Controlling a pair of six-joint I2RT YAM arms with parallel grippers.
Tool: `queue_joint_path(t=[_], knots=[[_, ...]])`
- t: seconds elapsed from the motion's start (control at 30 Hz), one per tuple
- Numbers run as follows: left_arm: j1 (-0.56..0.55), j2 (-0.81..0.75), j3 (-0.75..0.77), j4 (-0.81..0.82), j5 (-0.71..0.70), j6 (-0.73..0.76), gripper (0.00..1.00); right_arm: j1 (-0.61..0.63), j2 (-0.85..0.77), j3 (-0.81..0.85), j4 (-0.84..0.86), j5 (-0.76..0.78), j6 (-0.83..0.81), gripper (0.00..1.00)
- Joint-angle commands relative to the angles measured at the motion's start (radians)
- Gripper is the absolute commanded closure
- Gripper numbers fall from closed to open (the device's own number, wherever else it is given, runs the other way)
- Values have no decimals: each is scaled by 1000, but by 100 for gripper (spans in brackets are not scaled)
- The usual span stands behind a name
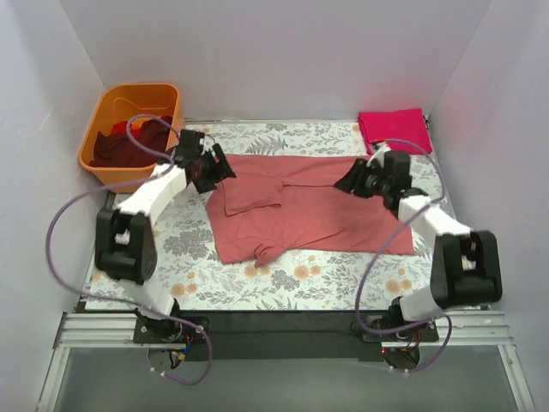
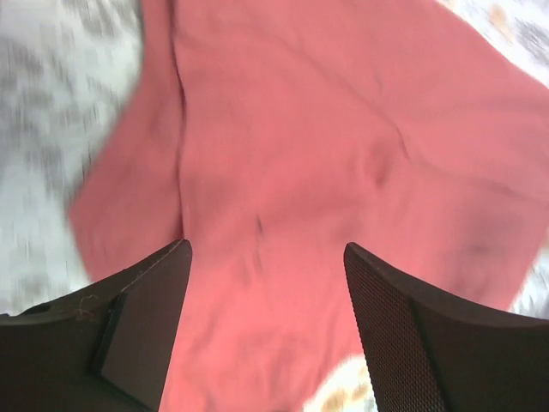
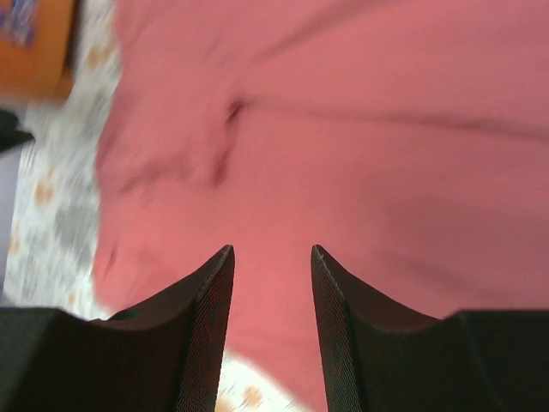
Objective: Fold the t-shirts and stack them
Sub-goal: Fold the tshirt
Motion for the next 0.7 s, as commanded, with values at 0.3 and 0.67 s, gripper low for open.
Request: queue_joint_path(t=[0.3, 0.67], knots=[[-163, -708, -688, -159, -26, -237, 28, 685, -346, -364, 20, 157, 320, 50], [-172, -625, -755, -132, -41, -236, 37, 895, -66, -228, 160, 304, 406, 50]])
